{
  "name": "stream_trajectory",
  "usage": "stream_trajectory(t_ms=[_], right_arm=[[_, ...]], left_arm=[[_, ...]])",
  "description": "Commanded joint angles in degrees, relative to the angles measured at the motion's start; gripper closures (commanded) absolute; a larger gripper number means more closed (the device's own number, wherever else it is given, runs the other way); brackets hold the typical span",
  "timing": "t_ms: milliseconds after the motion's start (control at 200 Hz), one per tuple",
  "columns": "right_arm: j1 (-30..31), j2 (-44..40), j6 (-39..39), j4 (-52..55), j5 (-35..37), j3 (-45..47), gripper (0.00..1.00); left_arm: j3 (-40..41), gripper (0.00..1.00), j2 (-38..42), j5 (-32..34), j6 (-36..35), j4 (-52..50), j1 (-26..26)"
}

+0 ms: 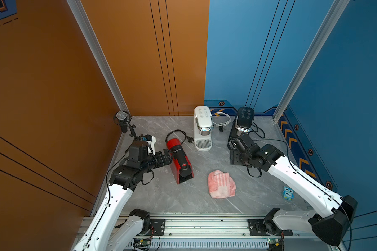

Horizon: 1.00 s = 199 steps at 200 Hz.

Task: Wipe the surface of a coffee machine
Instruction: Pick up the cleaning item at the center of the board.

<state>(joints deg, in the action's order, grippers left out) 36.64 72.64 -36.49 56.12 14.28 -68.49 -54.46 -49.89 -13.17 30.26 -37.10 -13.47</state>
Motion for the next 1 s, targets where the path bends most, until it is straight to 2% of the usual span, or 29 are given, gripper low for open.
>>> stream_trajectory(t_ms=[0,140,225,365,540,635,711,786,866,941,991], right_arm=[[0.2,-2.3,-4.5,-3.3,-4.5,5.7,0.25],[2.6,-2.2,-7.2,-4.6,-3.7,12.3,0.27],[2.9,-2.6,-8.6,-6.1,-5.5,16.7,0.26],[5.1,-3.2,-9.1,-12.9,-9.5,20.6,0.16],[8.6,2.3,-10.0,-20.2,-12.3,19.4,0.06],[10.5,7.7,-10.3,-20.8,-9.9,17.6,0.02],[10.8,11.8,-10.7,-20.5,-8.5,17.2,0.02],[11.7,14.7,-11.1,-19.7,-6.1,16.9,0.04],[12.0,16.3,-11.1,-20.3,-5.1,17.8,0.11],[12.0,16.8,-11.0,-21.7,-6.3,18.9,0.25],[11.9,16.8,-11.0,-23.3,-7.4,19.7,0.41]], left_arm=[[-0.4,0.01,0.2,-0.5,0.7,-0.2,-0.5],[-0.1,0.01,-1.1,-1.1,1.3,-0.1,-0.9],[0.3,0.01,-1.6,-0.9,1.9,0.2,-1.0],[0.3,0.02,-2.0,0.0,2.8,0.7,-1.1],[-0.1,0.02,-1.9,1.5,3.9,0.7,-1.3],[-0.5,0.01,-1.9,1.7,4.5,0.7,-1.4],[-0.7,0.01,-2.2,1.2,4.7,0.7,-1.5],[-0.4,0.01,-1.8,1.1,4.8,0.6,-1.5],[0.2,0.01,-0.8,1.6,5.3,0.6,-1.5],[0.3,0.01,-0.5,1.9,5.6,0.6,-1.4],[0.3,0.01,-0.4,1.9,5.7,0.6,-1.4]])
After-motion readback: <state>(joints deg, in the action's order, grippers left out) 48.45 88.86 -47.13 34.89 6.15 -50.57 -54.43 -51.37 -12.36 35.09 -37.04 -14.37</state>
